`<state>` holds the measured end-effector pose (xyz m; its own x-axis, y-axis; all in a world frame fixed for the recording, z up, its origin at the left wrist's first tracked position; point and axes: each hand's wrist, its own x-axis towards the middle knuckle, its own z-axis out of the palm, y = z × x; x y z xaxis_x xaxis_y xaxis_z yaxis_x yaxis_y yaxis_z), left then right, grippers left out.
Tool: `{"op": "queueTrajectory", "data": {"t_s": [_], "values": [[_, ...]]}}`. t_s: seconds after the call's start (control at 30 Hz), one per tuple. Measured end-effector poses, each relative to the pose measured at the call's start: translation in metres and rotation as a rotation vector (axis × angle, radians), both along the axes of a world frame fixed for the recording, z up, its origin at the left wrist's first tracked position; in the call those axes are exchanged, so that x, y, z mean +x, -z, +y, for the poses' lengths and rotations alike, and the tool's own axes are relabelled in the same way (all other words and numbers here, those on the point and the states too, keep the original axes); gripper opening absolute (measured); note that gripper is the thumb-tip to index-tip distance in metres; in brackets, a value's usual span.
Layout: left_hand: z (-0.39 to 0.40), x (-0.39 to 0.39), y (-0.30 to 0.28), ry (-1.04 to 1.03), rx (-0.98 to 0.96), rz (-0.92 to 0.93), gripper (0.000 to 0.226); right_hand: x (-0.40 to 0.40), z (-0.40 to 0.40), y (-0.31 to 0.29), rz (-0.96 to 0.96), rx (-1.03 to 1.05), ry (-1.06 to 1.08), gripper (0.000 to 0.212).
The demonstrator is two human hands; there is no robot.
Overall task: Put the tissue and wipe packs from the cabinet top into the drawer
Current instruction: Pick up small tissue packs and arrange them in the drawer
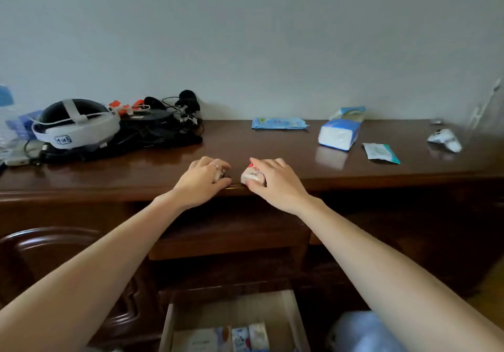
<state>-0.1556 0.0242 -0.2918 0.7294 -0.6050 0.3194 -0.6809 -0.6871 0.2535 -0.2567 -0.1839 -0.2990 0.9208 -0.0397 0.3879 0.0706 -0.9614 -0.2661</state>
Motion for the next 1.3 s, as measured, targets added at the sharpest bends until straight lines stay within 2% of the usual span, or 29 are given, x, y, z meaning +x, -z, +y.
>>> {"op": "queueTrajectory", "data": {"t_s": [0.03, 0.17, 0.23, 0.27, 0.37, 0.47, 0.53, 0.7, 0.87, 1.03, 1.13, 1.23, 1.3], "values": [[0.006, -0.008, 0.006, 0.009, -0.048, -0.016, 0.043, -0.013, 0.003, 0.006, -0.08, 0.014, 0.003, 0.066], [0.022, -0.057, 0.036, 0.181, -0.227, -0.373, 0.046, -0.065, 0.017, 0.042, -0.341, 0.069, -0.061, 0.062], [0.026, -0.087, 0.068, 0.181, -0.303, -0.445, 0.05, -0.091, 0.019, 0.077, -0.341, 0.096, -0.093, 0.062], [0.029, -0.102, 0.088, 0.13, -0.325, -0.424, 0.052, -0.102, 0.018, 0.099, -0.288, 0.083, -0.096, 0.063], [0.039, -0.132, 0.166, -0.036, -0.26, -0.196, 0.062, -0.123, 0.011, 0.173, 0.105, 0.123, -0.014, 0.072], [0.056, -0.141, 0.249, -0.256, -0.203, 0.287, 0.084, -0.131, 0.009, 0.247, 0.551, 0.27, 0.121, 0.082], [0.068, -0.139, 0.293, -0.334, -0.158, 0.465, 0.096, -0.13, 0.012, 0.29, 0.697, 0.283, 0.157, 0.084], [0.08, -0.137, 0.363, -0.267, 0.042, 0.435, 0.1, -0.108, 0.016, 0.357, 0.767, 0.271, 0.168, 0.073], [0.066, -0.124, 0.394, -0.249, 0.044, 0.521, 0.076, -0.075, 0.007, 0.394, 0.8, 0.288, 0.167, 0.074], [0.034, -0.11, 0.412, -0.218, 0.004, 0.704, 0.042, -0.056, 0.001, 0.425, 0.932, 0.494, 0.068, 0.091], [0.009, -0.104, 0.421, -0.108, -0.11, 0.841, 0.036, -0.054, -0.004, 0.441, 0.9, 0.553, 0.105, 0.077], [-0.018, -0.096, 0.432, -0.102, -0.061, 0.894, 0.024, -0.051, -0.006, 0.45, 0.866, 0.55, 0.116, 0.071], [-0.033, -0.09, 0.443, -0.066, -0.007, 0.917, 0.033, -0.052, -0.005, 0.456, 0.858, 0.545, 0.117, 0.071]]}}
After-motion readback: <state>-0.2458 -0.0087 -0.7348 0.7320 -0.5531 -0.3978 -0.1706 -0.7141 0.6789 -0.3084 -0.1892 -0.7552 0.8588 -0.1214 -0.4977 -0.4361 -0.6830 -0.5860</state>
